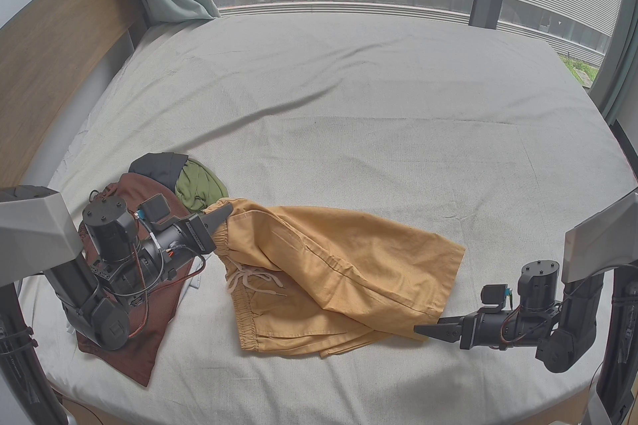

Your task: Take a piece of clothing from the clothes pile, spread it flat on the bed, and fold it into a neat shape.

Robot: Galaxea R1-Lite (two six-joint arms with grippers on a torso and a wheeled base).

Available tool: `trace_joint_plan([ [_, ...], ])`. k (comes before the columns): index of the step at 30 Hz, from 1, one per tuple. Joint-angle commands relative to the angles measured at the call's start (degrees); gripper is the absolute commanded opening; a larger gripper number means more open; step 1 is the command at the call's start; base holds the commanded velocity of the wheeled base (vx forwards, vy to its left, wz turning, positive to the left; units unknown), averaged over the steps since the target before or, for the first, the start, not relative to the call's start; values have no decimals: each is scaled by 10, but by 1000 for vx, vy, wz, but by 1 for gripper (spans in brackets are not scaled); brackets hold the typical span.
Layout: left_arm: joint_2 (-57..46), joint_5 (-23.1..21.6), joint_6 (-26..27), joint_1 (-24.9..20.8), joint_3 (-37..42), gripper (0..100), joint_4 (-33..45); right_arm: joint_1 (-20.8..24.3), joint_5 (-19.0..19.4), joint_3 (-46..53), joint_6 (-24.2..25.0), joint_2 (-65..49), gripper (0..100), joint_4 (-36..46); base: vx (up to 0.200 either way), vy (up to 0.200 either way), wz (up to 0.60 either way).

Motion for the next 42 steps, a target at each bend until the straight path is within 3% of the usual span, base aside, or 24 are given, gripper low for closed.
trace_joint_plan([
  [1,0,1,0,-1,0,0,-1,8,0,-15,2,6,100,0,0,0,0],
  [21,5,1,0,-2,0,0,-1,23,4,-42,2,-20,100,-2,0,0,0],
  [22,5,0,0,-2,1,0,-1,23,4,-44,2,-18,0,-2,0,0,0],
  [35,7,1,0,-1,0,0,-1,11,1,-60,-2,-7,0,-3,0,0,0],
  [36,14,1,0,-1,0,0,-1,-14,1,-74,2,-15,0,-2,0,0,0],
  [42,22,1,0,-1,-1,0,-1,-67,2,-101,25,-32,0,-1,0,0,0],
])
